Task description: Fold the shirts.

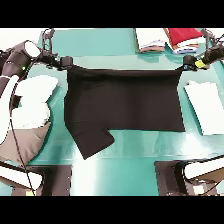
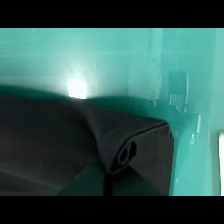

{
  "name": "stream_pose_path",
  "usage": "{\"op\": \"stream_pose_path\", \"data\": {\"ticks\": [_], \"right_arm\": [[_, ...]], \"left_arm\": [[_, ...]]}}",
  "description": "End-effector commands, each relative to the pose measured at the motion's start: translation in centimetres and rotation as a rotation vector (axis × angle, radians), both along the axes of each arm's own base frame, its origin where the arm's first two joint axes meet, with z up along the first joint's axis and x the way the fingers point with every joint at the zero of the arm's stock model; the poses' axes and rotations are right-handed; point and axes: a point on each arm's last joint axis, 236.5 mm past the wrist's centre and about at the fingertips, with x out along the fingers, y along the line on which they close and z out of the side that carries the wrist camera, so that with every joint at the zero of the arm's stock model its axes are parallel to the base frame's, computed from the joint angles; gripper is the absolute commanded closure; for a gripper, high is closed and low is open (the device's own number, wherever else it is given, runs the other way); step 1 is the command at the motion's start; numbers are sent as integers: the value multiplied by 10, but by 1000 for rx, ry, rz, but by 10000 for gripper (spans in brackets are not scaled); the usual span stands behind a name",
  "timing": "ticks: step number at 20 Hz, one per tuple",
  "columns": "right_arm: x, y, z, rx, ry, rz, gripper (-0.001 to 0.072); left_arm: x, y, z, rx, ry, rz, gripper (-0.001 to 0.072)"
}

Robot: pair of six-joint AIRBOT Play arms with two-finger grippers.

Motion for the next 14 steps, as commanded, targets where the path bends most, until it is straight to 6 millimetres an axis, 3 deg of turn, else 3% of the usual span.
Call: {"op": "stream_pose_path", "data": {"ticks": [1,4,9,10,11,12,13,14], "right_arm": [[12,-2,-4,-12,3,23,696],[-22,-12,-24,-79,104,48,696],[-66,-1,-77,-40,231,42,692],[-71,1,-85,-33,253,42,599],[-74,5,-89,-14,262,38,382],[-74,11,-88,17,261,37,327],[-74,14,-84,30,256,39,327],[-75,15,-76,28,245,41,327]], "left_arm": [[-4,3,-18,45,59,-63,682],[-46,12,-50,66,258,-102,681],[-84,10,-95,48,416,-114,681],[-89,11,-101,50,434,-116,570],[-94,12,-104,53,454,-119,156],[-100,15,-106,67,481,-117,57],[-108,17,-104,74,510,-128,181],[-117,17,-98,77,532,-141,190]]}}
